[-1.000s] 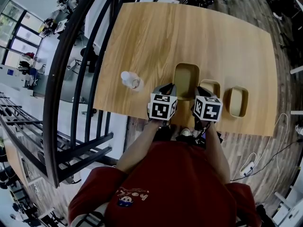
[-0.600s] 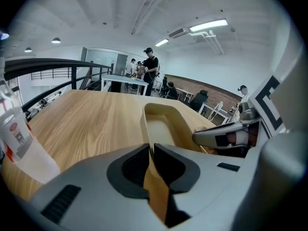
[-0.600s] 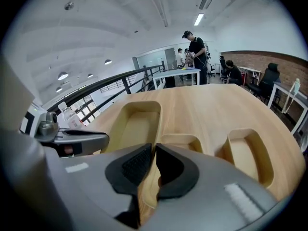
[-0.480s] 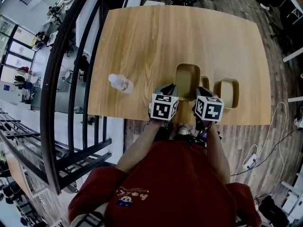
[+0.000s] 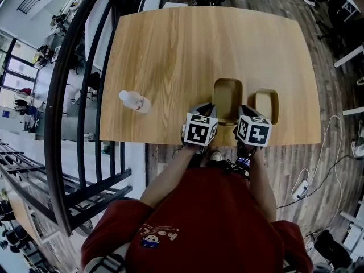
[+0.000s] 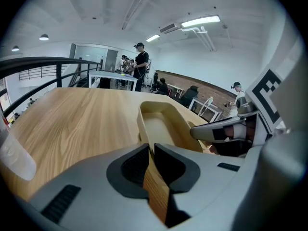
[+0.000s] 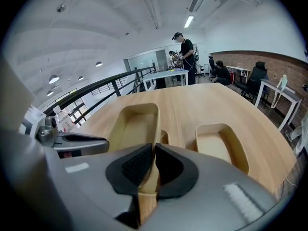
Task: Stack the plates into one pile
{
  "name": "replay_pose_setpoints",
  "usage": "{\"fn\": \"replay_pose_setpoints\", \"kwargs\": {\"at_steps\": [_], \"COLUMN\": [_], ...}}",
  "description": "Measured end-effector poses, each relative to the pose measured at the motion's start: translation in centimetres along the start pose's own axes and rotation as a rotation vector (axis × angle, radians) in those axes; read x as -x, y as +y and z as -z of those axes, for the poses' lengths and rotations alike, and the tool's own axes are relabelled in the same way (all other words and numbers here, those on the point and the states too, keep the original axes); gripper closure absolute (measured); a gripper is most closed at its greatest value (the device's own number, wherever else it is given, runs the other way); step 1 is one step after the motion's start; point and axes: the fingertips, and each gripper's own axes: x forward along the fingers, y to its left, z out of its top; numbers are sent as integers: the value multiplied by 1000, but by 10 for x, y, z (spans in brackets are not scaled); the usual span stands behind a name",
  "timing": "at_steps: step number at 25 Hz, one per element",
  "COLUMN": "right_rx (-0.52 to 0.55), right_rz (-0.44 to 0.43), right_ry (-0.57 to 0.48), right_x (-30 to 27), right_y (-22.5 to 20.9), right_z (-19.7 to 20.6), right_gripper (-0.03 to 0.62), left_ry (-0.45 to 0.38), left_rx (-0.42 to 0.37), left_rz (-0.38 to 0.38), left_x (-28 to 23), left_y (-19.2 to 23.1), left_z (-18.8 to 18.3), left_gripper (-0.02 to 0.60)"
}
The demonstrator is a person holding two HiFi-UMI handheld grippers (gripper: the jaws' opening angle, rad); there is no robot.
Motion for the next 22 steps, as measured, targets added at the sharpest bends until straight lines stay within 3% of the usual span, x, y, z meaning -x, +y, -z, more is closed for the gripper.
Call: {"fn": "replay_pose_setpoints", "kwargs": {"at_steps": [22], "right_rx": [20], "right_rz": [-40], "right_ry": [136], "right_x": [-12], "right_y": [-17], "right_z": [27], "right_gripper": [560], "left_ry": [134], "left_rx": [18], "left_rz": [-29], "left_x": [-17], "left_y": [-12], "left_z": [37], "left_gripper": [529]}}
